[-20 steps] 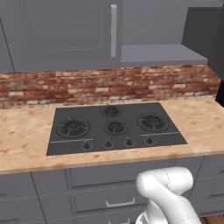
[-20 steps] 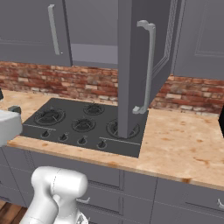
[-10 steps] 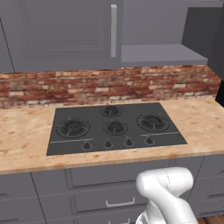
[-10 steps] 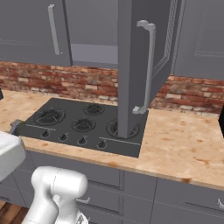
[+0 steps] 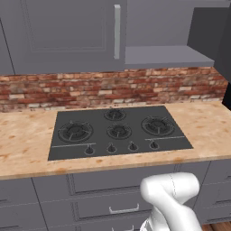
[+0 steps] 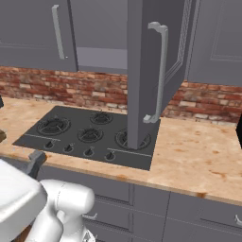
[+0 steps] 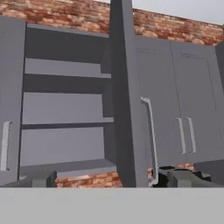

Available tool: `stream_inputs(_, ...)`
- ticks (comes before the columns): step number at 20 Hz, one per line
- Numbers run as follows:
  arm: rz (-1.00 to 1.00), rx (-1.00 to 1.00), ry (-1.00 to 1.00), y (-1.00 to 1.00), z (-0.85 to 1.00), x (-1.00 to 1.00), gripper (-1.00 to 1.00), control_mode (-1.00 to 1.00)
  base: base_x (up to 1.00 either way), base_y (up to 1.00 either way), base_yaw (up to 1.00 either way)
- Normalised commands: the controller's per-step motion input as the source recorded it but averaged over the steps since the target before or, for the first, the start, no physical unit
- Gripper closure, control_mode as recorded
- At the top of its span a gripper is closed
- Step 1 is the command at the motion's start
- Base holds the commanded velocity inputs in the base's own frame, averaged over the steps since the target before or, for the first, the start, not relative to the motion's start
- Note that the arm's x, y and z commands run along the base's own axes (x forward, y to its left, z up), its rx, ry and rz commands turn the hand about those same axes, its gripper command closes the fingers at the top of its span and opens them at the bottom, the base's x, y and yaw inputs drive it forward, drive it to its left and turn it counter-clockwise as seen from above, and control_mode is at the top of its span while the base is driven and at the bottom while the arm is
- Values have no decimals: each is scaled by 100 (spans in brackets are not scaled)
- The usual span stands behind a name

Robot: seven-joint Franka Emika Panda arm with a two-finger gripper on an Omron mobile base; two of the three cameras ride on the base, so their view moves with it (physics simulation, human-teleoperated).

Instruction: Open the cabinet. Pick the spray and place it next to the sink. Then close the cabinet.

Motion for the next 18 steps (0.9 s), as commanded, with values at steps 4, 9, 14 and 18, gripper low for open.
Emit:
stream_inputs(4,-4,0,-1,-69,0,0,-100,-100,0,0,0)
stream_inputs(9,0,0,0,-74,0,6,-100,-100,0,0,0)
stream_inputs(14,10,0,0,-56,0,4,-100,-100,0,0,0)
stream_inputs(18,29,0,0,-37,0,3,-100,-100,0,0,0)
